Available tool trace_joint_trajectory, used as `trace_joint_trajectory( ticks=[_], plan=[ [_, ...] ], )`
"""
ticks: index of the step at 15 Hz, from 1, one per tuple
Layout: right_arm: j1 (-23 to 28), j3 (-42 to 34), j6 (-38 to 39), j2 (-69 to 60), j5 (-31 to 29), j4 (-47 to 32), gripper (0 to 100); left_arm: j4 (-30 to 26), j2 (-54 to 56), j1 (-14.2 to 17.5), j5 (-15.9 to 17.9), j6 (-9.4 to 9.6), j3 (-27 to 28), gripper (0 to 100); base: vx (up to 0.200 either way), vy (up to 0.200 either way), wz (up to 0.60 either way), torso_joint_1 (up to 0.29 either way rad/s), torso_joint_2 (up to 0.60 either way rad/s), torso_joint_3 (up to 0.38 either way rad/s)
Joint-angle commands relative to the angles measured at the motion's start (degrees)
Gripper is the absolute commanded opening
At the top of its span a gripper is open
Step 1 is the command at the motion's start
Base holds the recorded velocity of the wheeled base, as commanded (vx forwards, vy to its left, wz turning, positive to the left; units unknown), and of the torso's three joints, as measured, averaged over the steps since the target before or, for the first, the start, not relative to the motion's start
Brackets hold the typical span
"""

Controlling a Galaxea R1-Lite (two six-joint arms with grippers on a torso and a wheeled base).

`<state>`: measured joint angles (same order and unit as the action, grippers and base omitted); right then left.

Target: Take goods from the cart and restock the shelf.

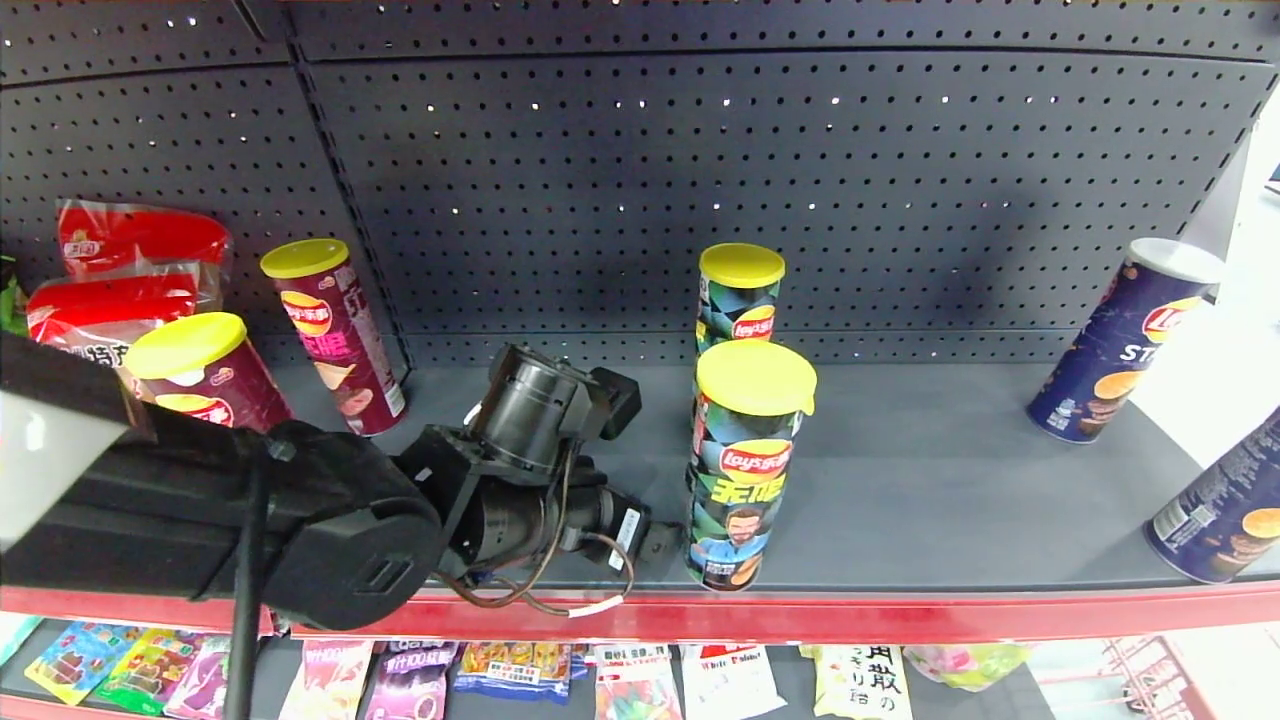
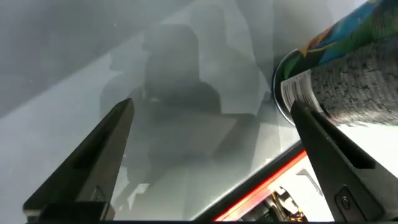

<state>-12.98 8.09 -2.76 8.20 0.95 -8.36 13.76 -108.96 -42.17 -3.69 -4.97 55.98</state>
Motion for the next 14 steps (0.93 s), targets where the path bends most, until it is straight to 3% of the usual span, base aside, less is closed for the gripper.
trace_joint_trajectory(
  ticks=[1,14],
  plan=[
    [0.0,-0.1,-0.1,0.1,0.1,0.0,100,0.0,-0.2,0.0,-0.3,-0.04,0.4,100,0.0,0.0,0.0,0.0,0.0,0.0],
    [0.0,0.0,0.0,0.1,0.0,0.0,100,0.0,-1.3,-0.5,-1.1,-0.04,2.6,100,0.0,0.0,0.0,0.0,0.0,0.0]
  ],
)
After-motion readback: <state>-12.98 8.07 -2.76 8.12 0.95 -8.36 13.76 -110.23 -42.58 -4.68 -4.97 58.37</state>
